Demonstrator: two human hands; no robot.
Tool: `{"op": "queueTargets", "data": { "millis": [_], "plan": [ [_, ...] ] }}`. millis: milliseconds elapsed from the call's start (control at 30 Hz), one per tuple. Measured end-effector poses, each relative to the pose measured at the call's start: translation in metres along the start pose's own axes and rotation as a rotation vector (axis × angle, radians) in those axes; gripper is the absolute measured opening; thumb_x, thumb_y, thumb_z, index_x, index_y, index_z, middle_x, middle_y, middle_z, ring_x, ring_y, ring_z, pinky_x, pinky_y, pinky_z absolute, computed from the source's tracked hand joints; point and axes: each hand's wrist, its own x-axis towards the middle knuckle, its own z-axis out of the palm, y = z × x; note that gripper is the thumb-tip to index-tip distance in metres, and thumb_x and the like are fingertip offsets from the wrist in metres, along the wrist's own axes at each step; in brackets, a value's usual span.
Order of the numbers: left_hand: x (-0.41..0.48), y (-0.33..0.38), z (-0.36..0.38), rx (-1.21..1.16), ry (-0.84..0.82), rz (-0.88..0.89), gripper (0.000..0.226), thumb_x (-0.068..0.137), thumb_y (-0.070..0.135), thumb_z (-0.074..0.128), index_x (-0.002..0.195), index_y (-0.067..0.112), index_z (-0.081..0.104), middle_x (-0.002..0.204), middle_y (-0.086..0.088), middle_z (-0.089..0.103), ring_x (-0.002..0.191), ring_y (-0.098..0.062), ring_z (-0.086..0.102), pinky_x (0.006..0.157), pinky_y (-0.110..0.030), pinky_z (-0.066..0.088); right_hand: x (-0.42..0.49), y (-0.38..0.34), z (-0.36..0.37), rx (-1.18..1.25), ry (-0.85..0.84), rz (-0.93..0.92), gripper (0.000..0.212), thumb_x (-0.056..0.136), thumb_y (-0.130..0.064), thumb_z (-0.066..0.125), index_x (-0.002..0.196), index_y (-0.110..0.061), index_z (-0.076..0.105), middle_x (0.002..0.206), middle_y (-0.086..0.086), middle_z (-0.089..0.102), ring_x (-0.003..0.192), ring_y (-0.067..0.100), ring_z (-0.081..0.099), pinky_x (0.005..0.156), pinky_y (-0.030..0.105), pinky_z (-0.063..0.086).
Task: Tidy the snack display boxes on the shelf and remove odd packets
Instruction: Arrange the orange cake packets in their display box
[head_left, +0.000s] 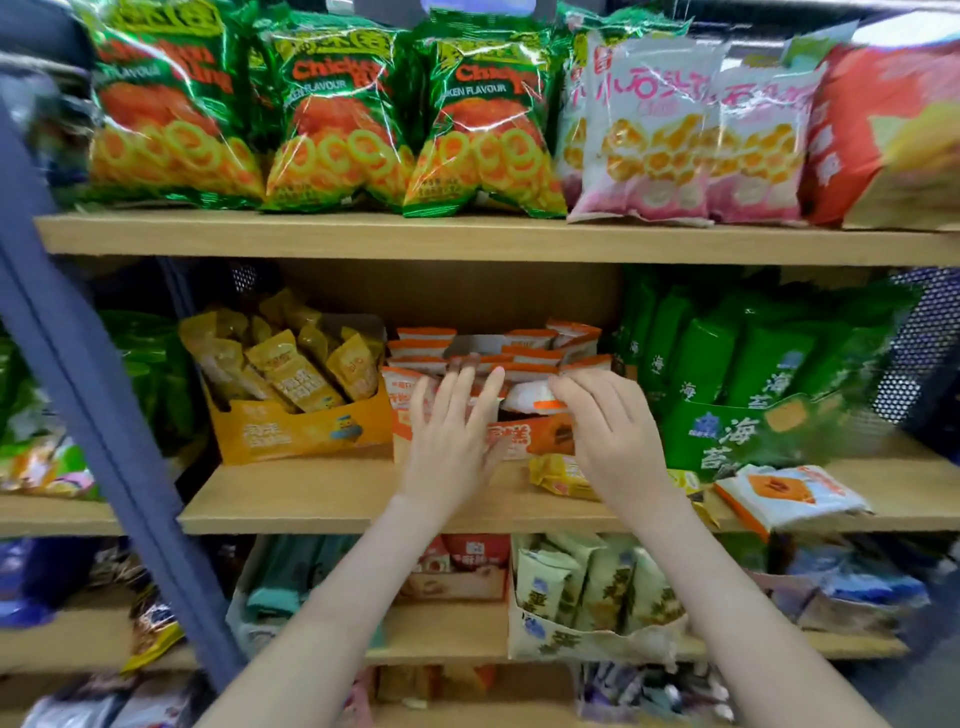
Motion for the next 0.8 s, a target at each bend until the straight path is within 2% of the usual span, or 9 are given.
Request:
{"op": "queueTargets", "data": {
  "millis": [67,133,300,367,467,600,633,700,800],
  "plan": [
    [-0.005,0.017,-0.015,-0.098,0.093,0.03,0.069,0.091,0.043,0.061,0.143,0.01,0.029,0.148,-0.017,0.037,0.138,-0.033,0.037,0.111,-0.055,0.026,-0.008,-0.007,-0.014,0.034,0.05,-0.029,0.015,0.101,-0.003,0.045,0.111,-0.005,0.056,0.101,0.014,0.067,0.099,0.026,0.055,0.082,0.037,0.051],
    [-0.012,0.035,-0.03,-0.222,0.153,0.071,0.063,0.094,0.039,0.059,0.14,0.009,0.029,0.149,-0.015,0.032,0.14,-0.031,0.035,0.112,-0.052,0.024,-0.018,-0.015,-0.026,0.091,0.085,-0.043,0.015,0.098,-0.003,0.052,0.112,-0.006,0.055,0.107,0.009,0.06,0.099,0.025,0.055,0.084,0.035,0.05],
    [-0.046,0.056,-0.052,-0.499,0.143,0.064,0.039,0.096,0.018,0.054,0.131,0.01,0.036,0.142,-0.013,0.043,0.134,-0.027,0.042,0.114,-0.046,0.023,-0.045,-0.053,-0.048,0.235,0.052,-0.038,0.018,0.096,-0.001,0.055,0.113,-0.006,0.053,0.111,0.007,0.052,0.1,0.025,0.055,0.091,0.033,0.046],
    [-0.063,0.055,-0.056,-0.566,0.02,0.022,0.037,0.091,0.012,0.054,0.126,0.009,0.044,0.128,-0.015,0.056,0.121,-0.026,0.05,0.105,-0.043,0.035,-0.057,-0.064,-0.053,0.319,-0.044,0.012,0.018,0.098,-0.008,0.054,0.115,-0.007,0.053,0.112,0.008,0.054,0.101,0.026,0.053,0.094,0.032,0.043],
    [-0.095,0.054,-0.064,-0.705,-0.277,-0.187,0.034,0.09,0.017,0.053,0.121,0.003,0.055,0.115,-0.014,0.062,0.107,-0.023,0.052,0.089,-0.038,0.045,-0.072,-0.074,-0.058,0.53,-0.271,0.154,0.027,0.098,-0.024,0.052,0.115,-0.004,0.059,0.11,0.011,0.059,0.103,0.025,0.05,0.095,0.031,0.04],
    [-0.139,0.052,-0.077,-0.807,-0.689,-0.419,0.024,0.097,0.02,0.056,0.116,0.027,0.044,0.101,0.011,0.056,0.097,-0.012,0.057,0.071,-0.014,0.042,-0.09,-0.094,-0.058,0.734,-0.562,0.428,0.024,0.095,-0.02,0.054,0.104,-0.004,0.069,0.096,0.004,0.063,0.095,0.011,0.049,0.086,0.016,0.036],
    [-0.149,0.05,-0.081,-0.822,-0.765,-0.461,0.023,0.098,0.023,0.056,0.114,0.03,0.041,0.096,0.015,0.055,0.093,-0.009,0.057,0.066,-0.012,0.041,-0.093,-0.101,-0.057,0.775,-0.627,0.51,0.02,0.094,-0.018,0.055,0.099,-0.005,0.07,0.09,0.001,0.062,0.09,0.006,0.049,0.081,0.011,0.035],
    [-0.17,0.046,-0.086,-0.87,-0.87,-0.542,0.025,0.097,0.031,0.058,0.116,0.029,0.042,0.098,0.012,0.06,0.094,-0.009,0.06,0.07,-0.019,0.046,-0.099,-0.114,-0.052,0.796,-0.73,0.658,0.01,0.091,-0.009,0.06,0.087,-0.007,0.068,0.081,-0.005,0.059,0.08,-0.003,0.048,0.074,0.006,0.035],
    [-0.197,0.038,-0.091,-0.908,-1.052,-0.665,0.03,0.094,0.04,0.06,0.116,0.027,0.044,0.104,0.01,0.063,0.094,-0.009,0.061,0.081,-0.032,0.049,-0.109,-0.134,-0.041,0.78,-0.831,0.88,0.012,0.089,-0.005,0.063,0.079,-0.01,0.065,0.077,-0.004,0.06,0.074,-0.009,0.051,0.065,0.008,0.035]
  ]
}}
